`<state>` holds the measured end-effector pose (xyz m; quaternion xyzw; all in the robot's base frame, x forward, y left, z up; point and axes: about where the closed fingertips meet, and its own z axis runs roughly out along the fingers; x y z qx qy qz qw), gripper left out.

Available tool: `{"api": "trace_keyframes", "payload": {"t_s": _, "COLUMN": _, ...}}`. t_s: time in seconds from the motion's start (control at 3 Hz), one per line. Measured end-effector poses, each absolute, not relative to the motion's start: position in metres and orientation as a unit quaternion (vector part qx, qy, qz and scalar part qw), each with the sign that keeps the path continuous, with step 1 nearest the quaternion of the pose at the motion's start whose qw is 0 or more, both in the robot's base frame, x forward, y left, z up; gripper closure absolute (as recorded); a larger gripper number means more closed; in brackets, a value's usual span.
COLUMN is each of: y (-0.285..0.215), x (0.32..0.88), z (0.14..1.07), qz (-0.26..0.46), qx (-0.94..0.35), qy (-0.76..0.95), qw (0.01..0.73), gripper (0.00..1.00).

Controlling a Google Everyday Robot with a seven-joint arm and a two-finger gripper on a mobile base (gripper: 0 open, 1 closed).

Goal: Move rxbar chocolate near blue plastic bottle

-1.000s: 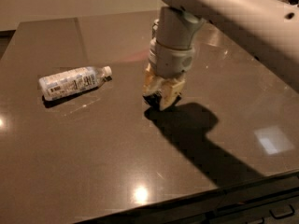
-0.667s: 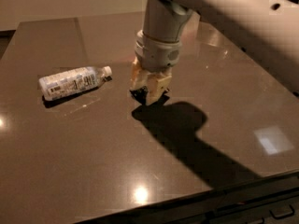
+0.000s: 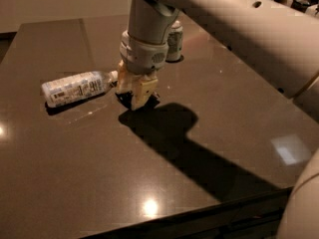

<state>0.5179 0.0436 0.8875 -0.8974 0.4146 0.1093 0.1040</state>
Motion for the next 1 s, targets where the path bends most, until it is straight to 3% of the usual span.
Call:
{"api": "trace_keyframes", "payload": {"t_s": 0.67, "y": 0.099, "x": 0.526, "z": 0.884, "qz": 0.121, "qx": -0.902, "qy": 0.398, "qw": 0.117, "gripper": 1.0}}
{"api": "trace_keyframes", "payload": {"t_s": 1.0, "y": 0.125, "x": 0.531, "z": 0.882, "qz": 0.126, "qx": -0.906, "qy": 0.386, "qw": 0.119, "gripper": 0.74}}
